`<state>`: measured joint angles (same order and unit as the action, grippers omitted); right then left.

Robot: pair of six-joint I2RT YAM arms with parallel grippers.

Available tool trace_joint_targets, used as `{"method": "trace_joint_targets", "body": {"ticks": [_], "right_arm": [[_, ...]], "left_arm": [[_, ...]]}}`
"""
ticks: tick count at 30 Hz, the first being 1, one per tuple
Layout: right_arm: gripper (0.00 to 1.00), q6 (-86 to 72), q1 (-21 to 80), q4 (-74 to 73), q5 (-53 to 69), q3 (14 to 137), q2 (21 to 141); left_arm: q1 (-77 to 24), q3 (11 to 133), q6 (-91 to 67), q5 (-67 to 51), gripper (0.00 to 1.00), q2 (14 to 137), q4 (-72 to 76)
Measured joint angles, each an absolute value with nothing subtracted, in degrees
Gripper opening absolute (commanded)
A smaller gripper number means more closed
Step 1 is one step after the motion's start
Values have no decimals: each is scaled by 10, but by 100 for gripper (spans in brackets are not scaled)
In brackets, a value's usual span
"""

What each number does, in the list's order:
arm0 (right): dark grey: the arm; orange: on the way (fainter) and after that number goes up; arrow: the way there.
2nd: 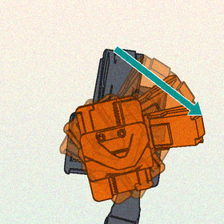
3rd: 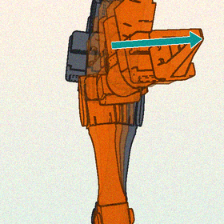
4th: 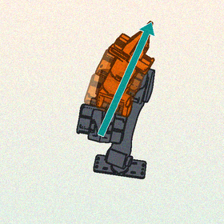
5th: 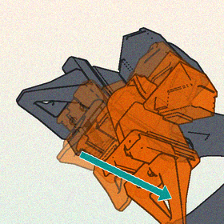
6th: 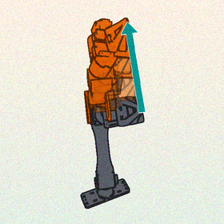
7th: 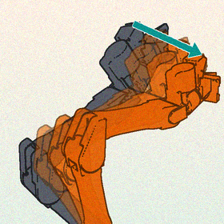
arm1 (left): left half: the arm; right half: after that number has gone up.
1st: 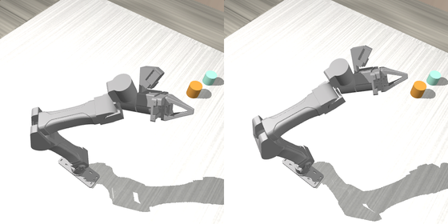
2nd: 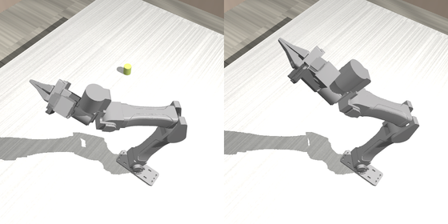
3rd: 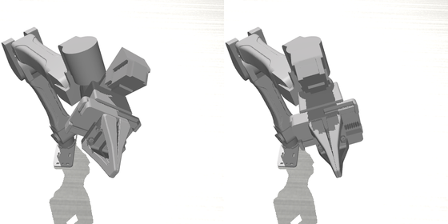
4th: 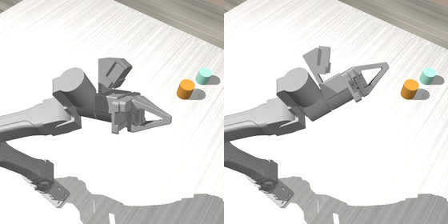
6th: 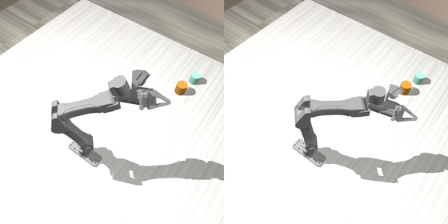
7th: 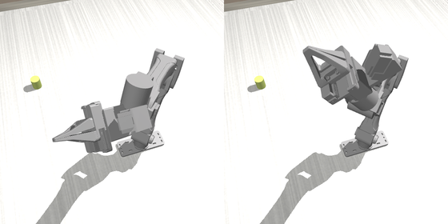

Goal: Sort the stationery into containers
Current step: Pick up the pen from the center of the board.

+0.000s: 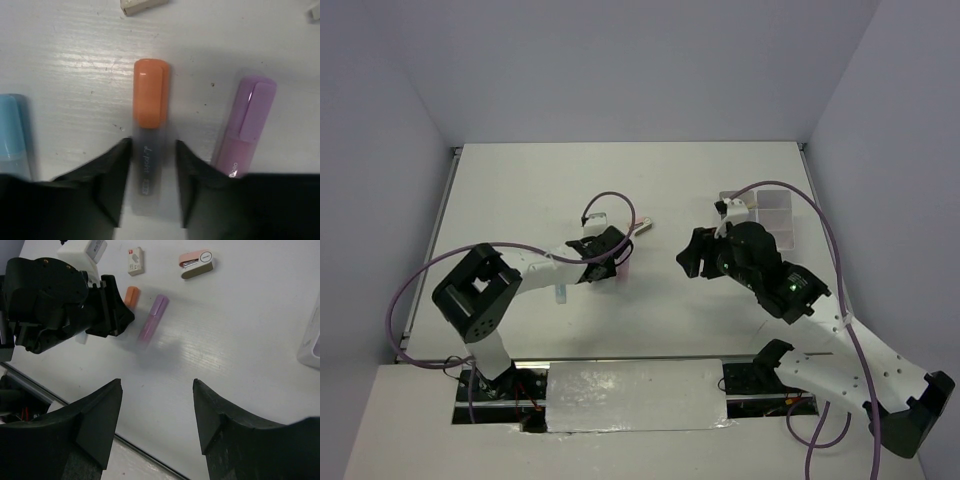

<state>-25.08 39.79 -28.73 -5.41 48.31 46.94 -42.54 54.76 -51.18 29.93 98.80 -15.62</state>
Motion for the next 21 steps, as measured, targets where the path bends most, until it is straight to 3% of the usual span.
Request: {"method": "trace_joint_targets", "body": {"ticks": [1, 2, 6, 15, 21], "right_arm": [[66, -251, 398, -288, -51, 483, 468], [66, -251, 398, -288, -49, 483, 466], [67, -251, 398, -288, -23, 483, 454], [65, -279, 400, -237, 57, 483, 466], [63, -340, 443, -174, 43, 489, 567]], "left_arm": [[-425, 544, -512, 300, 39, 987, -146], [-423, 539, -512, 300, 25, 985, -136], [-421, 504, -512, 296, 1, 960, -101], [-483, 367, -503, 287, 0, 757, -125], [-575, 298, -466, 305, 0, 555, -44]]}}
